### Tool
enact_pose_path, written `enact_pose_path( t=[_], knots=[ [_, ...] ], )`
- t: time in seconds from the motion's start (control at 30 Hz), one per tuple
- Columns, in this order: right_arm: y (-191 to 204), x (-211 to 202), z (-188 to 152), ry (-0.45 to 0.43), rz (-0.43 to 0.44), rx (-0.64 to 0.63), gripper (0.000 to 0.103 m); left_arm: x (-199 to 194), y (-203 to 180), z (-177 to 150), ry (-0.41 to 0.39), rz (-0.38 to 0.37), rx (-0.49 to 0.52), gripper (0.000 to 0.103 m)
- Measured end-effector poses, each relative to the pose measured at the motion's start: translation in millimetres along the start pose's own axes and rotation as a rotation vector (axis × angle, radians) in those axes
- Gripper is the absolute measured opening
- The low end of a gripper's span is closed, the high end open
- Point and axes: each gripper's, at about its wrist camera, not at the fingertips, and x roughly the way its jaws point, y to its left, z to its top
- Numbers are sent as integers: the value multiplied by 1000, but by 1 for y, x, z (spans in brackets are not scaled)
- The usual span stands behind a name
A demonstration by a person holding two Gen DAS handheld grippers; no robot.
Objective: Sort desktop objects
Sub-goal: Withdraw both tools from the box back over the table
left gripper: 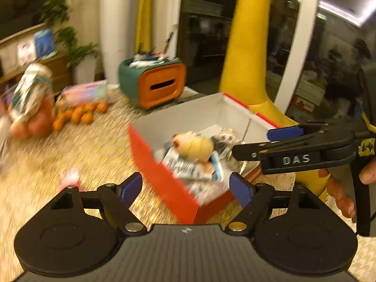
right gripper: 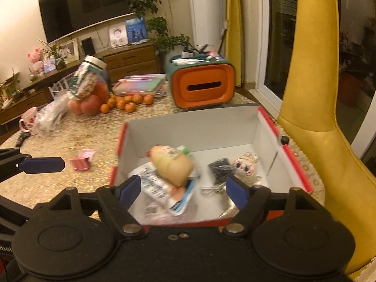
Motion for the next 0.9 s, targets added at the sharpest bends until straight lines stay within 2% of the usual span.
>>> enact_pose_path(
  t=[0.13, 0.3, 0.37, 0.43, 0.77, 0.8, 0.83, 0.9],
  knots=[
    [22, -4, -10, -10, 14, 15, 82, -23, 19, -19, -2, 35, -21, 81],
    [58, -14, -21, -24, 29, -27, 85, -52, 41, -37, -25, 74, -26, 81],
    [73, -16, -24, -29, 38, -43, 86, -62, 50, -43, -44, 98, -26, 90],
    [87, -18, -26, -31, 38, -58, 87, -70, 58, -48, -62, 114, -29, 90],
    [148, -12, -39, -53, 31, -155, 89, -89, 104, -65, -94, 159, -70, 91],
    [153, -11, -41, -52, 30, -160, 89, -89, 108, -66, -95, 164, -71, 94],
    [157, -9, -42, -50, 30, -165, 89, -89, 112, -66, -96, 168, -73, 103],
    [163, -5, -44, -39, 34, -165, 89, -89, 121, -69, -104, 162, -83, 103]
  ],
)
